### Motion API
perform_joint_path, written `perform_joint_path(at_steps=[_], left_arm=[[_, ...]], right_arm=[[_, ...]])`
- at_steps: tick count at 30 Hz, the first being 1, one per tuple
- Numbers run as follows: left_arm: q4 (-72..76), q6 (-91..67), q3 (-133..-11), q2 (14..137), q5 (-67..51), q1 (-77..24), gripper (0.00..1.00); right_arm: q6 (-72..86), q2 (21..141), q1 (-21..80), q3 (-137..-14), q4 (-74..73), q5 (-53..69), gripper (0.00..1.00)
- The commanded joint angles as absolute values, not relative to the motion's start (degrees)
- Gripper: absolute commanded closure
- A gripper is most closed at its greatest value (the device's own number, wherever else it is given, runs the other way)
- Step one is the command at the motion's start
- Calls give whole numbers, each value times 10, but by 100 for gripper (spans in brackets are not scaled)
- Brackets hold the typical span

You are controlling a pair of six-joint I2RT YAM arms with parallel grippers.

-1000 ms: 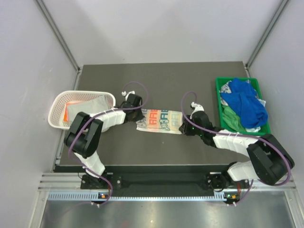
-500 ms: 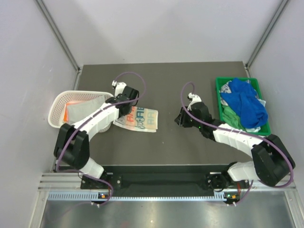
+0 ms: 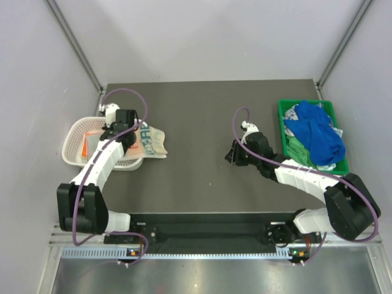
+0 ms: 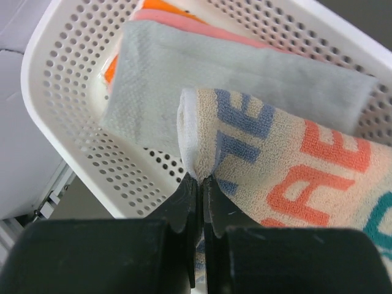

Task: Fold and stack the towels
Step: Neatly place the folded towel into the bin

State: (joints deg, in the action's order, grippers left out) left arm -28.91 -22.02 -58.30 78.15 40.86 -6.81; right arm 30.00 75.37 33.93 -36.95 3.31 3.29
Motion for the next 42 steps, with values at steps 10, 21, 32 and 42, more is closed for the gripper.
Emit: perform_joint_path(at_steps=[10, 21, 32, 42], left_arm=[[-110, -171, -541, 754, 373, 85, 100], [-90, -221, -577, 850, 294, 199, 84], [-119, -288, -588, 824, 283, 207, 1], [-105, -304, -548, 738, 275, 120, 1]], right_arm=[[287, 745, 336, -396, 38, 43, 66], [280, 738, 336, -381, 43, 47, 66], [272, 724, 336, -371, 42, 48, 63], [259, 705, 336, -399, 18, 36, 41]])
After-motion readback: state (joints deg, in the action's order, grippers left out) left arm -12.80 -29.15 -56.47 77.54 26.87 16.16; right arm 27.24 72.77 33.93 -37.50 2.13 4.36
